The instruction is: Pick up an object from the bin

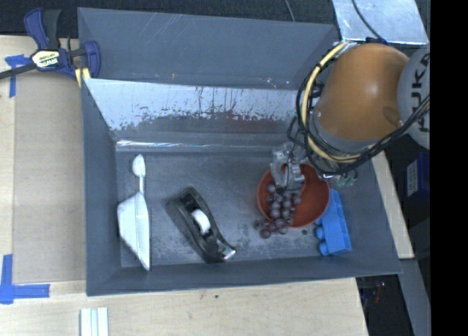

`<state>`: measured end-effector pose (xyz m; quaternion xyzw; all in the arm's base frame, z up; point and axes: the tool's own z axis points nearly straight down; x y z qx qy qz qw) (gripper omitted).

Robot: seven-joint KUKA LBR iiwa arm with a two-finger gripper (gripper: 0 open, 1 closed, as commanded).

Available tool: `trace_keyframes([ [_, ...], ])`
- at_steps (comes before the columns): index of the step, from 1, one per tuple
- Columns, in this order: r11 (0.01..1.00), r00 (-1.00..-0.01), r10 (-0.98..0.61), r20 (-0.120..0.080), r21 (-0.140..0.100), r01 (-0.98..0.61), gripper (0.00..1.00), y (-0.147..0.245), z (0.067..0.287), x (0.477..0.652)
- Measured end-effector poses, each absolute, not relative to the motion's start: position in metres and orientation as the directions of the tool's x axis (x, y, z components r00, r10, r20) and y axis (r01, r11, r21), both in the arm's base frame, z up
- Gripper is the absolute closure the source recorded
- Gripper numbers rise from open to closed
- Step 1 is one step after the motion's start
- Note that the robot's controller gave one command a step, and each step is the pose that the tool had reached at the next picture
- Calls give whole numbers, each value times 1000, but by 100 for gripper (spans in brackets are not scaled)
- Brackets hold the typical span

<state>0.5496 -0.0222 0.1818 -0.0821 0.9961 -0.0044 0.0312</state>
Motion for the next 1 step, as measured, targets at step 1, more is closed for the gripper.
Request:
trace_keyframes([
  [1, 982, -979, -190, -73, -17, -189, 100, -23, 188, 549],
])
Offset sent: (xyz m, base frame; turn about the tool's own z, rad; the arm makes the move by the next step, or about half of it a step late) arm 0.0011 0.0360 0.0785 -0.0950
